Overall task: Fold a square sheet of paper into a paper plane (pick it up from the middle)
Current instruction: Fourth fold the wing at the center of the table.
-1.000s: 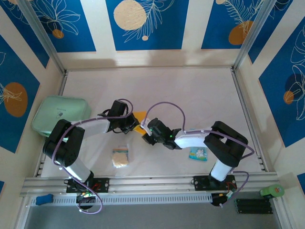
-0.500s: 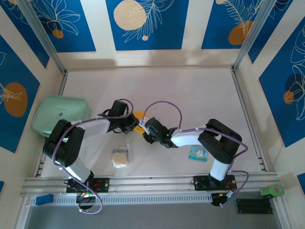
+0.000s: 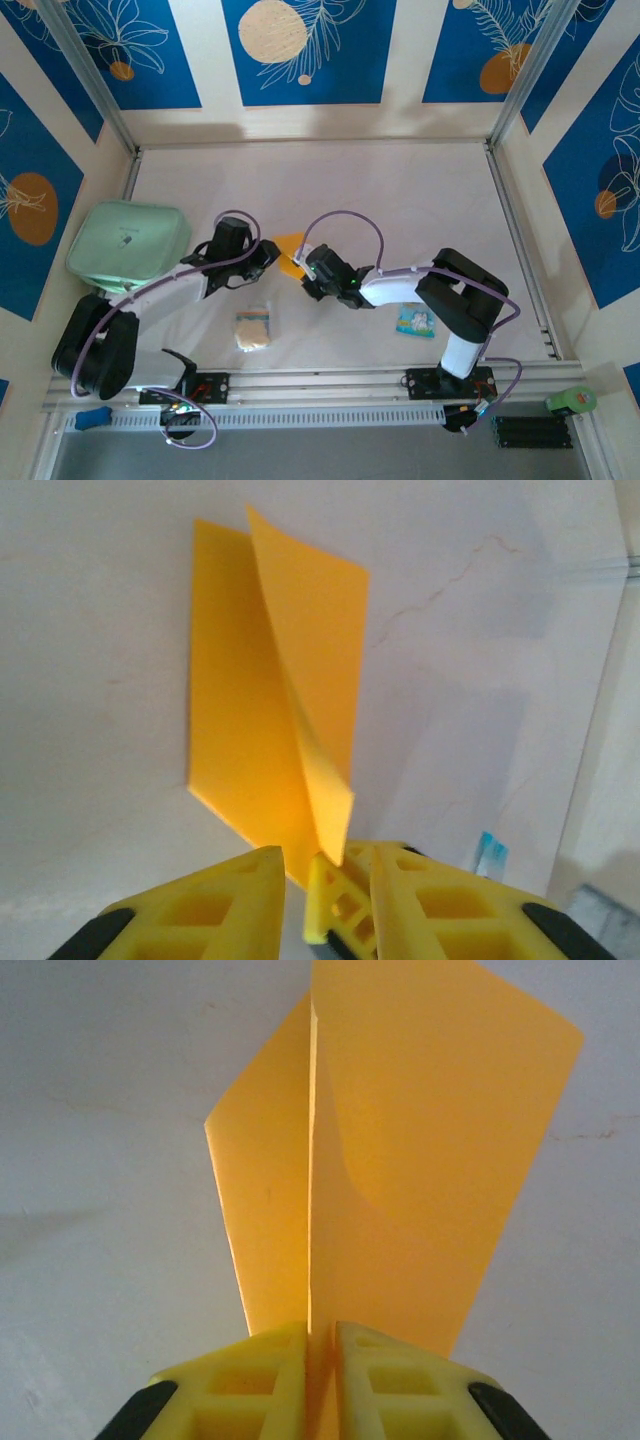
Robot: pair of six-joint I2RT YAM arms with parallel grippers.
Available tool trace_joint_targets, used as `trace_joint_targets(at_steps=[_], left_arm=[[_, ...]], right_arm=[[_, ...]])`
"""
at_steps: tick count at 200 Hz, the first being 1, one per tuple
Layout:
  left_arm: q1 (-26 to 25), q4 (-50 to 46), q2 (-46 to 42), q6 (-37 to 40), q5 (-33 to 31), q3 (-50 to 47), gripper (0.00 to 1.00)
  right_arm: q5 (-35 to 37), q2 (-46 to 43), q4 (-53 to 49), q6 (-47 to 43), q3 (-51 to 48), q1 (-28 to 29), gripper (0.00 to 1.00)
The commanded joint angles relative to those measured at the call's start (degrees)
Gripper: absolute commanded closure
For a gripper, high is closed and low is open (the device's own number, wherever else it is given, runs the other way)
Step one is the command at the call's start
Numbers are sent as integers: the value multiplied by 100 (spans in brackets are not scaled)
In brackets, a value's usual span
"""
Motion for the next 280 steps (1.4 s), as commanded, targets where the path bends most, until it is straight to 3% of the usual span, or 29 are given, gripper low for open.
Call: trace_joint_targets(at_steps=[1,86,195,244,280], left_arm=[[-12,362,142,-31,137,-237,73],[-264,1057,1610,32,647,295,79],[-272,763,2145,50,592,538,83],[-268,376,2174,33,493,533,83],[-269,348,2167,18,502,524,82]], right_arm=[[-411,-183,191,74,-127,-114,87],[-892,-296,294,264,-254,-374,87],[-964,-291,284,236,-269,-417,87],[-762,-387,96,287,-316,-364,78],[-629,-464,-22,350,-405,-312,76]])
